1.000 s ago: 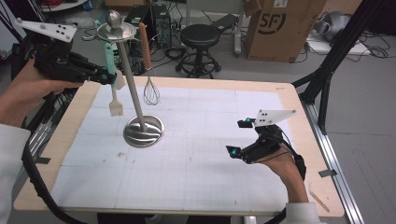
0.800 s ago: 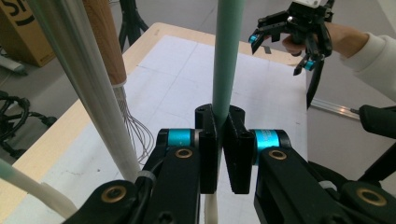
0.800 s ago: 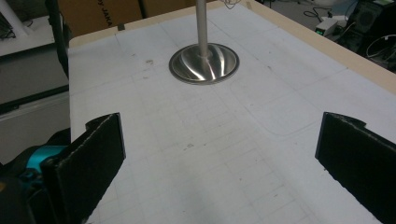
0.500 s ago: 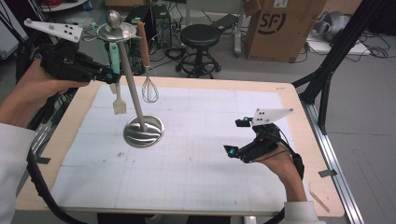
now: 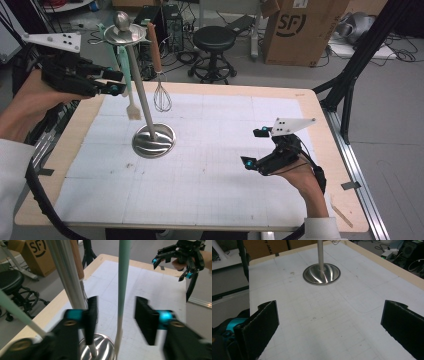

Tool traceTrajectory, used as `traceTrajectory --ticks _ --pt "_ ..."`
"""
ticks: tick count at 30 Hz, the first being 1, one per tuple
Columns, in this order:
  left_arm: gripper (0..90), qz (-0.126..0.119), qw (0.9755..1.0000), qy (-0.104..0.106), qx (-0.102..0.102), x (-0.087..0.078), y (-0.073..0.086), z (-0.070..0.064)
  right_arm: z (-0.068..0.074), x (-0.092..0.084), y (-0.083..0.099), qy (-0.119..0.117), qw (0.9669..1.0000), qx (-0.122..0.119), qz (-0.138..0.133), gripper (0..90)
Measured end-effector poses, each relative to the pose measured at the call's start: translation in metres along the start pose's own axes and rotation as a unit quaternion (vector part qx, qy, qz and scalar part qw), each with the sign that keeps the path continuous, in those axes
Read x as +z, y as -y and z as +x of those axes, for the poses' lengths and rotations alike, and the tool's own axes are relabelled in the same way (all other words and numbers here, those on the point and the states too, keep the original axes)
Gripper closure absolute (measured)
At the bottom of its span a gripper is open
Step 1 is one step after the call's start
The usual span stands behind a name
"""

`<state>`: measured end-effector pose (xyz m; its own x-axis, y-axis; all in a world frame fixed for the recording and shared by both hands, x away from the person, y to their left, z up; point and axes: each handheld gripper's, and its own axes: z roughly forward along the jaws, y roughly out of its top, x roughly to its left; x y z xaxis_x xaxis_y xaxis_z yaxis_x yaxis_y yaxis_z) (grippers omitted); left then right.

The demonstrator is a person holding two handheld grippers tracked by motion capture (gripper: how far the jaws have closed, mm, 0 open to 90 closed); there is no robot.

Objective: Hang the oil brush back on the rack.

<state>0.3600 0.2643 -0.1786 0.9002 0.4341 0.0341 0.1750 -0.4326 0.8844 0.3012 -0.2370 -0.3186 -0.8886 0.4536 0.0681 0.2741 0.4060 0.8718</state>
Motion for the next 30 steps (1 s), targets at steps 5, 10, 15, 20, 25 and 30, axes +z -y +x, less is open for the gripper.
traceTrajectory --ticks 5,10,15,20,25,30 --pt "21.6 -0.009 0.9998 -0.013 0.015 -0.009 0.016 -0.009 0.001 0.001 0.004 0.001 1.0000 0.000 -0.005 0.0" --pt "7.6 -0.019 0.9993 -0.030 0.010 -0.015 0.038 -0.017 0.000 0.002 0.010 0.003 0.9999 0.006 -0.012 0.0" --pt "1.6 -0.030 0.9986 -0.043 -0.002 -0.017 0.062 -0.025 -0.001 0.003 0.017 0.010 0.9998 0.007 -0.015 0.0" --pt "1.6 -0.047 0.9980 -0.042 -0.004 -0.012 0.087 -0.035 -0.003 0.003 0.026 0.014 0.9996 0.014 -0.021 0.0" --pt "1.6 -0.051 0.9980 -0.037 0.001 -0.002 0.110 -0.049 -0.004 0.003 0.035 0.018 0.9993 0.021 -0.027 0.0" --pt "1.6 -0.054 0.9982 -0.027 0.001 0.008 0.129 -0.059 -0.006 0.003 0.042 0.026 0.9989 0.026 -0.029 0.0"
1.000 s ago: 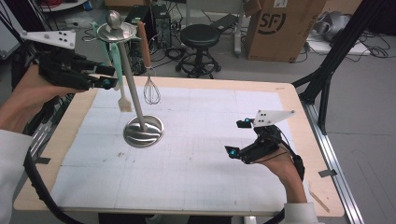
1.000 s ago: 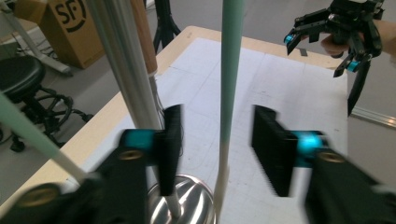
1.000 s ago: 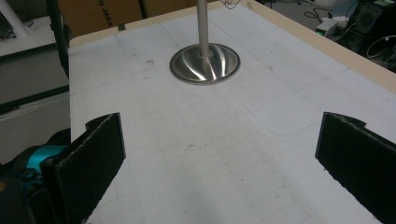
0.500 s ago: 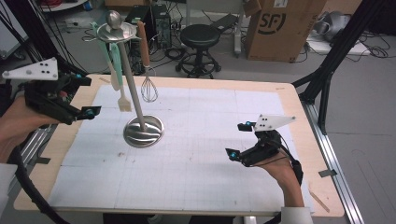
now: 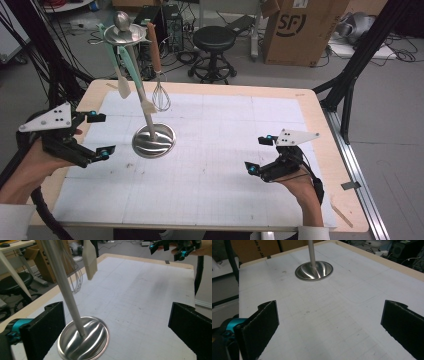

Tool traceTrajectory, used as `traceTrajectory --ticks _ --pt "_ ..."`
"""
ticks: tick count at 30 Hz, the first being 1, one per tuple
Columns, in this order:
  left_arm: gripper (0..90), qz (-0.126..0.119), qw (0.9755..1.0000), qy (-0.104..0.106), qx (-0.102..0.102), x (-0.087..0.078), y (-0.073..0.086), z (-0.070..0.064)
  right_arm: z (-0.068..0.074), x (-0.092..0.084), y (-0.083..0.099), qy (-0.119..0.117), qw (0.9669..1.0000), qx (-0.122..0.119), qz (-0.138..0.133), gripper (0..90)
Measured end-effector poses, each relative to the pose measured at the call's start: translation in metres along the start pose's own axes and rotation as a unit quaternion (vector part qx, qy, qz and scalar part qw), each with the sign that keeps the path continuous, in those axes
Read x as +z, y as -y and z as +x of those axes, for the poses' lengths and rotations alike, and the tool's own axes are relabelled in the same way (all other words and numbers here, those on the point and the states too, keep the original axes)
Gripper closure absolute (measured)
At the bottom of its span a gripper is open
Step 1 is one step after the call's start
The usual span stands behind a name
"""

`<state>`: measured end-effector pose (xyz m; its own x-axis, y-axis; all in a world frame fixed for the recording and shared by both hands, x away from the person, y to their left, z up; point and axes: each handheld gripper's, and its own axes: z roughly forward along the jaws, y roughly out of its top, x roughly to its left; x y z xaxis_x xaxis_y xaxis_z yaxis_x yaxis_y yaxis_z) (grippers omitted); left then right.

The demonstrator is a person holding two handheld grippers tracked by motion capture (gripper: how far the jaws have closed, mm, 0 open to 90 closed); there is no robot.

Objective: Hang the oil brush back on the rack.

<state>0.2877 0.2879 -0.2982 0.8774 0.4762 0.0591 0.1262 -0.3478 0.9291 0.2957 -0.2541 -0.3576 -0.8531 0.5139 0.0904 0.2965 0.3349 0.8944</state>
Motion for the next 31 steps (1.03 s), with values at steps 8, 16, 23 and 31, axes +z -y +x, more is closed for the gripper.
traceTrajectory --ticks 8,16,23,31 --pt "1.6 -0.008 0.9999 -0.004 -0.015 0.005 0.032 -0.011 0.000 -0.002 0.012 0.010 0.9999 0.005 -0.013 0.0" --pt "1.6 -0.009 0.9997 0.000 -0.023 0.017 0.064 -0.018 0.001 -0.008 0.018 0.016 0.9996 0.010 -0.020 0.0" --pt "1.7 0.008 0.9994 -0.001 -0.035 0.030 0.085 -0.017 0.001 -0.009 0.025 0.025 0.9993 0.015 -0.022 0.0" --pt "1.6 0.001 0.9995 -0.001 -0.031 0.027 0.083 -0.020 0.001 -0.011 0.027 0.029 0.9992 0.011 -0.026 0.0"
